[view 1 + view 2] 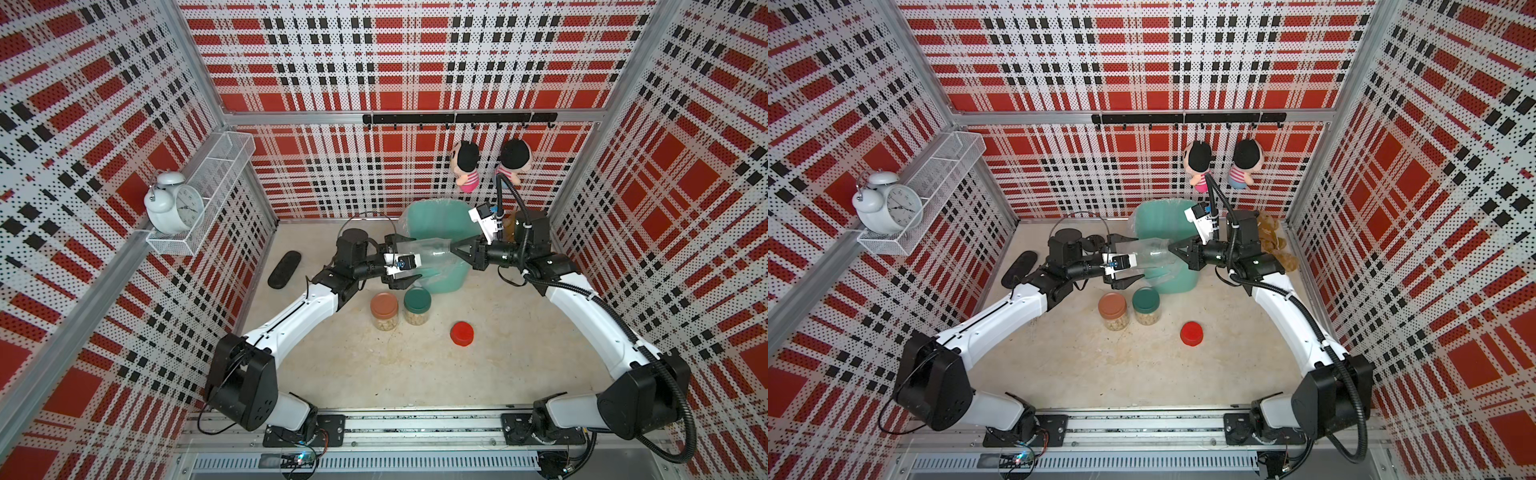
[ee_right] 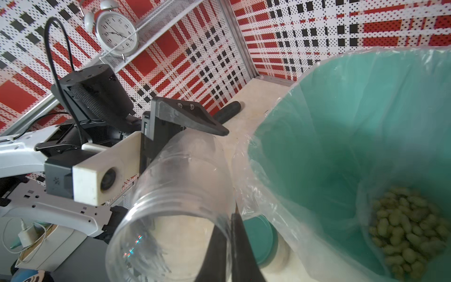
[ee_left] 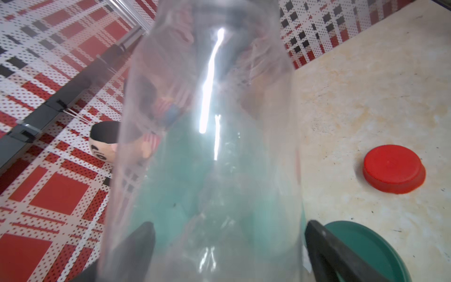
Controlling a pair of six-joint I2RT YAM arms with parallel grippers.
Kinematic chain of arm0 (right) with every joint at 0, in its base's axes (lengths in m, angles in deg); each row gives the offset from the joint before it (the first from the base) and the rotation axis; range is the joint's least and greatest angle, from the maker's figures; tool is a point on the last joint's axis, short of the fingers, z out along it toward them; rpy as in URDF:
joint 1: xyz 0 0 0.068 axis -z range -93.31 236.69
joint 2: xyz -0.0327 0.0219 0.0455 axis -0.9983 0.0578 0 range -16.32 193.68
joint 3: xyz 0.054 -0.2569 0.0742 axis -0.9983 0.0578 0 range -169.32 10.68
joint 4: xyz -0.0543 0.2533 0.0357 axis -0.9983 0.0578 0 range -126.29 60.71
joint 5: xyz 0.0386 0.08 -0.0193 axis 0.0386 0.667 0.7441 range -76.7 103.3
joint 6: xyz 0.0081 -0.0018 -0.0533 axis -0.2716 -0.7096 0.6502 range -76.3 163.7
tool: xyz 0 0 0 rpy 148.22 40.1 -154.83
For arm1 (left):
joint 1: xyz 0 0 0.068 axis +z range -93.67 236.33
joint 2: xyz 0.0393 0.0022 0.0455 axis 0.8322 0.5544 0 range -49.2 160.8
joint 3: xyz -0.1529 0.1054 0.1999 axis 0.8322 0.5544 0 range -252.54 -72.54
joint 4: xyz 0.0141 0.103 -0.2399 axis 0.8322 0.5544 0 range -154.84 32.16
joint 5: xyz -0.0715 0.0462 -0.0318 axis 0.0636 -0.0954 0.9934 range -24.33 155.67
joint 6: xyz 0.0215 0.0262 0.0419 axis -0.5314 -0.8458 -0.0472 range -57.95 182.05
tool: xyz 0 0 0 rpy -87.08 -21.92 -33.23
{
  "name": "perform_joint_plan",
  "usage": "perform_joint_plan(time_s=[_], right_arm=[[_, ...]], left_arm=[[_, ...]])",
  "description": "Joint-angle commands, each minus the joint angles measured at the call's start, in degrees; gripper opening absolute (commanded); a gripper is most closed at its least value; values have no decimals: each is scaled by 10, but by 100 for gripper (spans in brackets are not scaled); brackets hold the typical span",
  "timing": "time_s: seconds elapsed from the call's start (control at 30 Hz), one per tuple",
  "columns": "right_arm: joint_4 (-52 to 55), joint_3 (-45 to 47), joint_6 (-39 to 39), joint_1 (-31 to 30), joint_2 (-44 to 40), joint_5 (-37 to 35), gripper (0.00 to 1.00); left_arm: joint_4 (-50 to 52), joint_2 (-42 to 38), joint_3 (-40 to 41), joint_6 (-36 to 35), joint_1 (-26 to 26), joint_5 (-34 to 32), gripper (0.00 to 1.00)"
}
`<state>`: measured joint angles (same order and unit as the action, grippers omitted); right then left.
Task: Empty moldy peanuts from jars
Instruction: Place the jar at the center of the board.
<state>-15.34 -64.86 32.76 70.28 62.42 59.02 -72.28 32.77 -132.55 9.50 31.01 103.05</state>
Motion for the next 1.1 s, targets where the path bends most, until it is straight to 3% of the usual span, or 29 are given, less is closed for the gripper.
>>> perform_joint_plan(time_s=[0.0, 0.23, 0.43, 0.57, 0.73, 0.8, 1.07], right_arm=[[124, -61, 76, 0, -25, -53, 0], [310, -159, 150, 0, -26, -182, 0], [445, -241, 185, 0, -12, -288, 0], [527, -279, 207, 0, 3, -353, 0], [549, -244, 225, -1, -10, -420, 0], [562, -235, 226, -1, -8, -454, 0], [546, -170, 214, 0, 36, -471, 0]], left_arm=[[-121, -45, 41, 67, 16, -1, 98], [-166, -101, 114, 119, 55, 4, 98], [-344, -137, 203, 265, 95, -23, 98], [-399, -129, 217, 318, 124, -35, 98], [-479, -108, 224, 391, 144, -32, 98], [-485, -104, 224, 395, 147, -30, 98], [-487, -108, 227, 392, 154, -23, 98]])
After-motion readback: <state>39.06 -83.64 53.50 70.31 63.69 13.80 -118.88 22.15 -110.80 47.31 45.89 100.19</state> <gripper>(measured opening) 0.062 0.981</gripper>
